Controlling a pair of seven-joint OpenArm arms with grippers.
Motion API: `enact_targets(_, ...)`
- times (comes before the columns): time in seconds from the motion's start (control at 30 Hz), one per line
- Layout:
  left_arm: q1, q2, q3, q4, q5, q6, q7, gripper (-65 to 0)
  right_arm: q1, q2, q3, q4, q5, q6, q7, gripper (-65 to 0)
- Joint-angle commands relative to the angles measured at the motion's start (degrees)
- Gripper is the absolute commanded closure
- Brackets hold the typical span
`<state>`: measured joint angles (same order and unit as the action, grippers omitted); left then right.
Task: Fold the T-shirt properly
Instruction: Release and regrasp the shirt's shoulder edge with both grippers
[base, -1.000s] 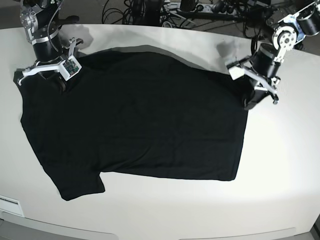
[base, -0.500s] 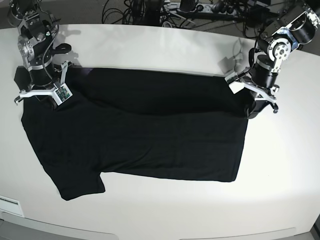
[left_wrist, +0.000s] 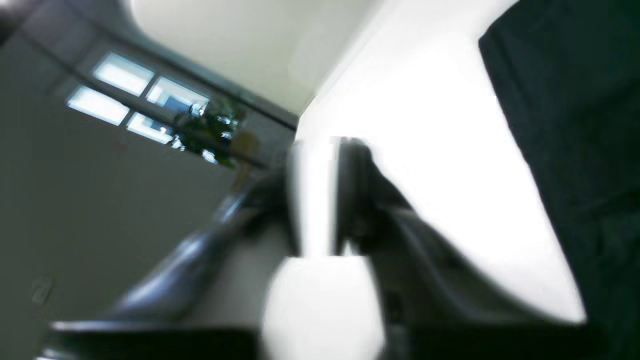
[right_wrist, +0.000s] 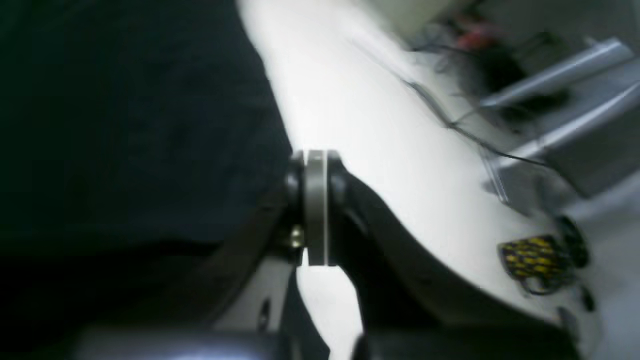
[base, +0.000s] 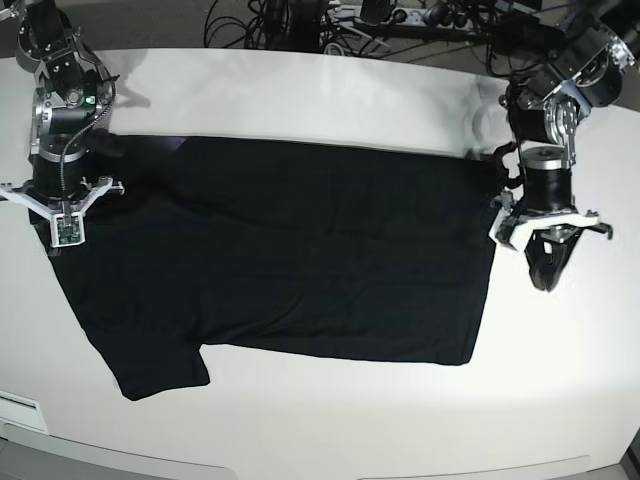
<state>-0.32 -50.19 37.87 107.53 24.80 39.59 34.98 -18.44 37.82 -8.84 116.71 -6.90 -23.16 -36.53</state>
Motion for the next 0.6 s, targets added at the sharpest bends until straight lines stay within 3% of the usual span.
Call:
enact_targets(0.0, 0.0, -0.2, -0.1, 0.7, -0.2, 0.4, -0.4, 0.0, 0.2, 0.3, 0.3, 0.9, -0.4, 1.5, 0.7, 0.0)
enact_targets(0.03, 0.0, 0.2, -0.1, 0.7, -1.1, 0.4, -0.5, 0.0, 0.2, -0.1, 0.3, 0.9, -0.4, 4.0, 0.7, 0.0)
enact_targets(0.17, 0.0, 2.0, -0.1, 0.7, -3.9, -5.8, -1.5, 0.0, 0.2, -0.8, 0.3, 0.9, 4.3, 12.0, 0.0, 0.0)
enact_targets(0.23, 0.0, 2.1, -0.1, 0.7, -8.1, -13.8, -4.6, 0.0, 0.1, -0.9, 0.3, 0.8, 8.2, 19.5, -0.8, 0.0)
enact_targets(0.27, 0.0, 2.1, -0.1, 0.6, -9.8, -18.0, -5.4, 0.0, -0.2, -0.8, 0.3, 0.4, 9.4, 21.6, -0.8, 0.0)
enact_targets(0.3, 0.0, 2.2, -0.1, 0.4, -11.0, -21.2, -5.7, 0.0, -0.5, -0.9, 0.3, -0.2, 10.1, 22.7, -0.8, 0.0)
enact_targets(0.43, -1.5, 3.7, -0.2, -4.6, -14.0, -25.5, -8.0, 0.0, -0.5, -1.0, 0.3, -5.3, 10.2, 23.0, -0.3, 0.0)
enact_targets(0.57, -3.7, 7.0, -0.2, -9.6, -17.0, -33.4, -8.1, 0.0, 0.9, -1.0, 0.3, -12.8, 11.7, 25.3, -0.7, 0.0)
